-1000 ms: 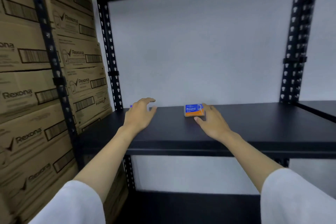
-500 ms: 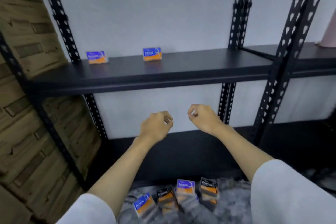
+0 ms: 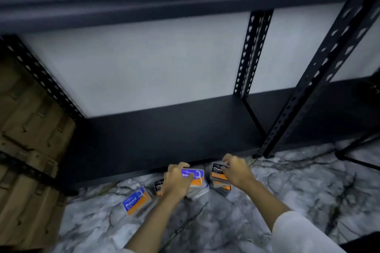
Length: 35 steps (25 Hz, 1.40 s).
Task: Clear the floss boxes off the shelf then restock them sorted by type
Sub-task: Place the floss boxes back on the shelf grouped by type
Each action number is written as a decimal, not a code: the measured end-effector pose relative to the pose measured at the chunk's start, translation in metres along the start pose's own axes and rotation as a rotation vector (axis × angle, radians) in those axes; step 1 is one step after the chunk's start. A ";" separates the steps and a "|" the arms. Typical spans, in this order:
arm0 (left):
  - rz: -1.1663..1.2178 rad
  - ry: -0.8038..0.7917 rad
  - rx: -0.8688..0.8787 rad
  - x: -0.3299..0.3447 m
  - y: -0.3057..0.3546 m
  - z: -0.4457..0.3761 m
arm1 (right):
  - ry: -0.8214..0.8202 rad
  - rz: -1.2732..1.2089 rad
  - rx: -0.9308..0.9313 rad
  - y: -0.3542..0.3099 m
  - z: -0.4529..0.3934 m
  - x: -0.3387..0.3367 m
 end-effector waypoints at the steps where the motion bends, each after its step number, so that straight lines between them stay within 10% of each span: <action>1: 0.013 0.008 -0.027 0.013 -0.009 -0.007 | -0.016 0.003 0.016 0.011 -0.008 0.014; 17: -0.035 0.211 -0.149 0.075 -0.028 -0.031 | -0.014 0.048 -0.033 0.060 -0.051 0.068; 35: 0.159 0.784 0.335 -0.171 0.123 0.109 | 0.399 -0.148 -0.629 -0.144 0.104 -0.161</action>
Point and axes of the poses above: each hand's wrist, its own z-axis away from the middle knuckle, its own x-axis out of the palm, y = z × x, the point moved 2 cm from there along -z, towards the middle knuckle, and after that the axes turned 3 degrees about z, right-handed, at the moved point
